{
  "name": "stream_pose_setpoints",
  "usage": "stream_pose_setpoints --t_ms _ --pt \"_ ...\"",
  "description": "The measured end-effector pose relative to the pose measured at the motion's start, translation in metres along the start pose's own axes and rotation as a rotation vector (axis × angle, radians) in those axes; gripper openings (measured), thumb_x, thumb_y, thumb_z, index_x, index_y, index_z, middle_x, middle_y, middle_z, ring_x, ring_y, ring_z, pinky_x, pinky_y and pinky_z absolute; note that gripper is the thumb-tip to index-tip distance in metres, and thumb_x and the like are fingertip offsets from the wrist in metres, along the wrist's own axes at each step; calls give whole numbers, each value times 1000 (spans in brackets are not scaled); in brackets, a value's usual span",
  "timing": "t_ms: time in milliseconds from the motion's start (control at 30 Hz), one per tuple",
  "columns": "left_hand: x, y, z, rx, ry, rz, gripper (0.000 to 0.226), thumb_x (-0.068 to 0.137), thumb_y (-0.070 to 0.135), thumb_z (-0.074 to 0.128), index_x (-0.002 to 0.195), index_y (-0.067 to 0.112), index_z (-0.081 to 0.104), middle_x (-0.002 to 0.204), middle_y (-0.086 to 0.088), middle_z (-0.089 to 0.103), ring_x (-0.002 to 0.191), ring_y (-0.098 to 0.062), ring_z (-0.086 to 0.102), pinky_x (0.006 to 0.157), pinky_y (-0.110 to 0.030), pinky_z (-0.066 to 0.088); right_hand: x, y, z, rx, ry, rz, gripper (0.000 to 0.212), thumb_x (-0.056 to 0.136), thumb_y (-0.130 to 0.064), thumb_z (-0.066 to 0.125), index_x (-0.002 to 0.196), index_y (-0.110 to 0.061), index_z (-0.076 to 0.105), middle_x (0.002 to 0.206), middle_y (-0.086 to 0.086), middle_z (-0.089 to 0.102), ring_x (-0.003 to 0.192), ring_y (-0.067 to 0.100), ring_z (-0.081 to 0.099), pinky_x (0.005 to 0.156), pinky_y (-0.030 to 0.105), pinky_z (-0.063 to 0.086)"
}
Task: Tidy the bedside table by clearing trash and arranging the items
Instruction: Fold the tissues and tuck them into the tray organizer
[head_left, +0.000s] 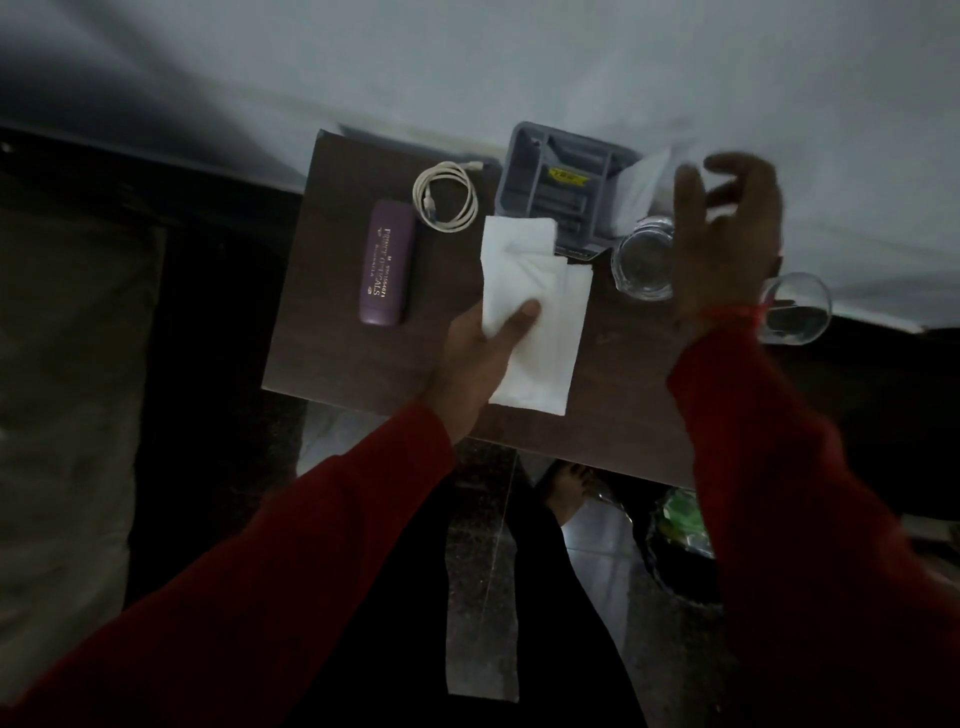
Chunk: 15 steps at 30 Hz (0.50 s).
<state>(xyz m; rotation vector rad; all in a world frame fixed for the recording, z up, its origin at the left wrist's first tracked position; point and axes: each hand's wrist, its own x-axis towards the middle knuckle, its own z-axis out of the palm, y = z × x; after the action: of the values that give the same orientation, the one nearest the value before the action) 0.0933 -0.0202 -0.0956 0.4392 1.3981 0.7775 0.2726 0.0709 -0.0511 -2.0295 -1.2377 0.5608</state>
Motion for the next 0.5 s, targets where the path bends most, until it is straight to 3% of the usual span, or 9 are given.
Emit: stream_pose_setpoints --t_ms 33,100,167,233,333,500 --pt "-1 1 1 -28 4 -2 24 99 27 67 118 14 72 117 -6 77 109 -22 73 95 -40 60 -18 0 0 112 -77 115 26 92 -38 62 106 -16 67 97 -4 65 84 4 61 83 16 51" --pt "-1 3 4 -91 2 -23 21 101 32 63 111 18 74 113 -6 79 107 -22 74 95 -42 60 -56 -1 5 331 -422 408 19 95 -35 63 96 -18 71 93 -5 72 84 5 69 85 29 58" --pt "-3 4 8 -152 12 -39 24 102 34 61 112 17 75 114 -10 78 106 -25 74 93 -43 60 -86 7 12 427 -610 490 21 95 -29 64 102 -11 74 100 6 76 94 20 73 87 41 60" --pt "-3 6 9 -161 39 -25 27 103 34 59 115 15 74 115 -10 78 101 -21 75 89 -39 62 -99 15 18 431 -526 477 21 95 -22 64 108 -8 73 104 10 76 99 27 72 87 47 60" --pt "-1 8 4 -240 71 -27 25 102 35 59 110 18 75 114 -8 78 107 -26 74 94 -46 60 -92 19 23 450 -353 502 12 94 -17 66 101 -12 73 98 8 75 91 23 70 86 49 58" --pt "6 12 -7 -399 147 -61 25 102 38 59 115 22 72 120 -8 76 110 -28 73 97 -50 59 -65 8 20 444 -306 375 13 97 -11 61 104 -5 69 87 -8 67 79 -6 61 79 15 52"
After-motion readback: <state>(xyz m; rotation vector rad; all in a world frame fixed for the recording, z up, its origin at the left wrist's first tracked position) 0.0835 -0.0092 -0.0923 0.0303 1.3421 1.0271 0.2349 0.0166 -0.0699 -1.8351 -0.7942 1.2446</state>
